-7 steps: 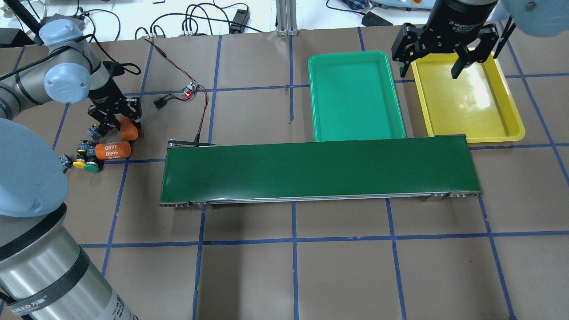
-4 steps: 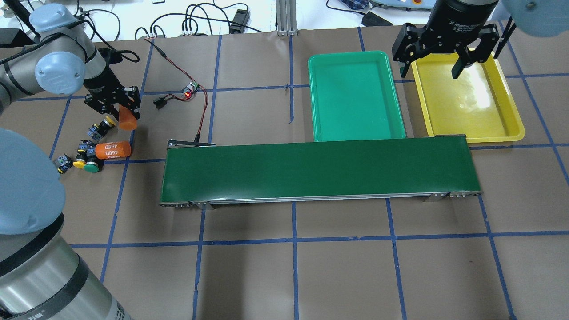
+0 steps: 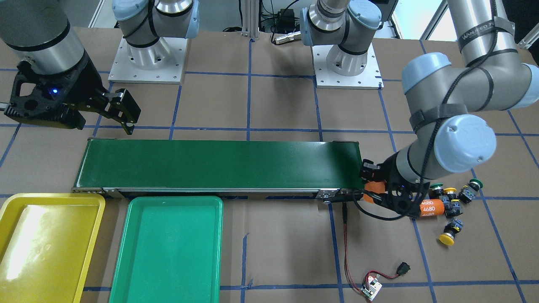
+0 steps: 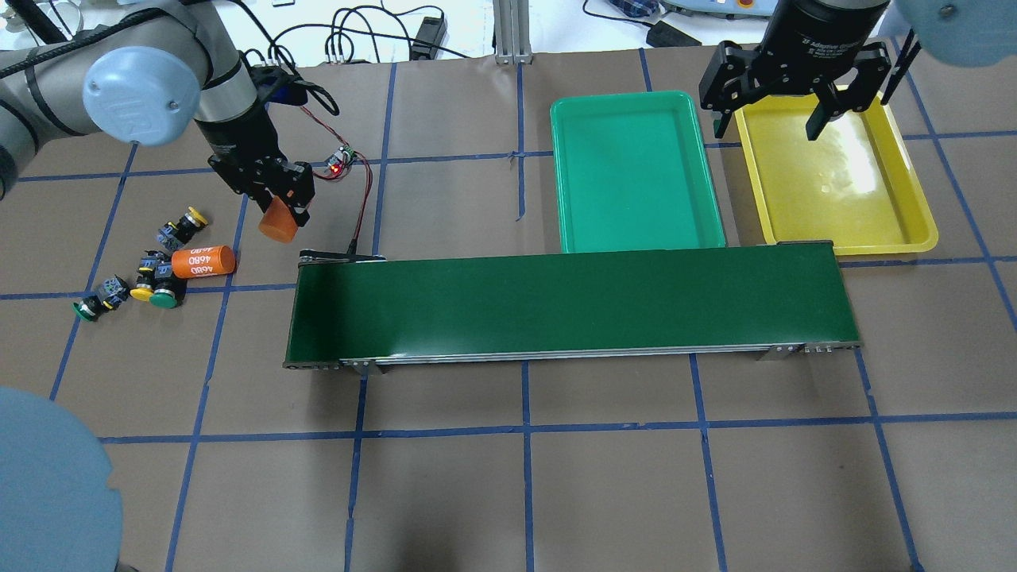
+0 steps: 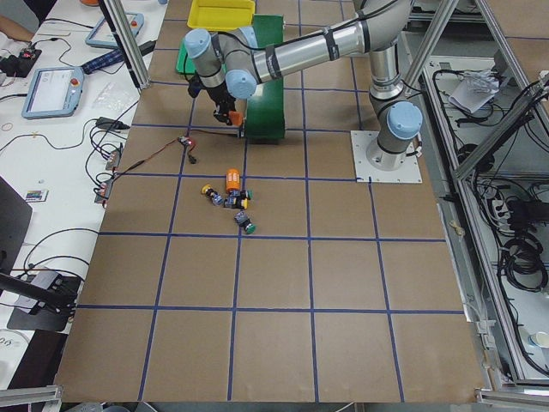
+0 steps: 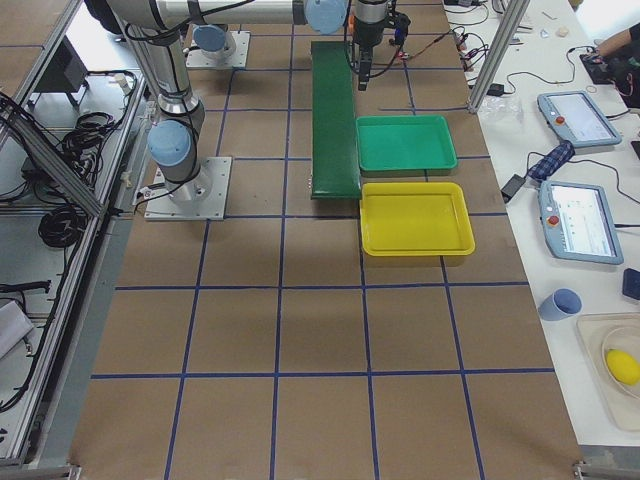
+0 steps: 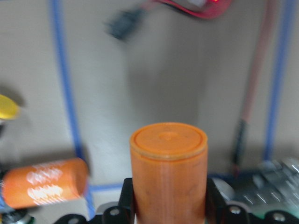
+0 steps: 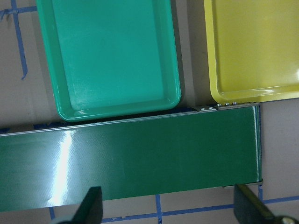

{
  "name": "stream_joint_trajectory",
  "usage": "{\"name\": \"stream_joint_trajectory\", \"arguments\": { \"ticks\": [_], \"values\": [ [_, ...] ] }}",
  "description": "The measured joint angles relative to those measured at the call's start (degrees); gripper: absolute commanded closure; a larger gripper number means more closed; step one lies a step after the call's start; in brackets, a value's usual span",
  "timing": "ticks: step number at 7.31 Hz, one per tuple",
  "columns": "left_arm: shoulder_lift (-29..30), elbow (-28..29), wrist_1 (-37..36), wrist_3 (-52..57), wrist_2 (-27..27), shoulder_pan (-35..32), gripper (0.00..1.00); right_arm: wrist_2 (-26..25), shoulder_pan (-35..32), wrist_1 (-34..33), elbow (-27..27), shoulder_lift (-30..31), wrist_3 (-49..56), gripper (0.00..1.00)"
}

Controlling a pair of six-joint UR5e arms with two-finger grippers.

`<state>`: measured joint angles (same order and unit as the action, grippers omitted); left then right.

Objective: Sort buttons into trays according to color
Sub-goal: 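Carry the held orange cylinder to the near end of the belt, then lower the cylinder onto the belt, open the left gripper, lift away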

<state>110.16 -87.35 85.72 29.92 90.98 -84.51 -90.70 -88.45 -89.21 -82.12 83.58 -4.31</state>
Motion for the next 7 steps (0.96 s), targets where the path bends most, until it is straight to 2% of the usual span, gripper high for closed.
{"name": "stream_joint_trajectory", "arguments": {
  "ticks": [2, 4, 7],
  "values": [
    [-4.35, -6.03, 0.04, 13.83, 0.72, -3.32, 0.91, 0.0, 0.02, 0.0, 0.02, 0.01, 0.0, 0.0],
    [-6.1, -9.01, -1.18, 27.39, 1.37, -5.02, 0.91, 0.0, 0.08, 0.0, 0.03, -0.05, 0.0, 0.0],
    [-7.4, -15.88, -11.22, 38.6, 5.6, -9.81, 0.91, 0.0, 0.14, 0.05, 0.03, -0.06, 0.0, 0.0]
  ]
}}
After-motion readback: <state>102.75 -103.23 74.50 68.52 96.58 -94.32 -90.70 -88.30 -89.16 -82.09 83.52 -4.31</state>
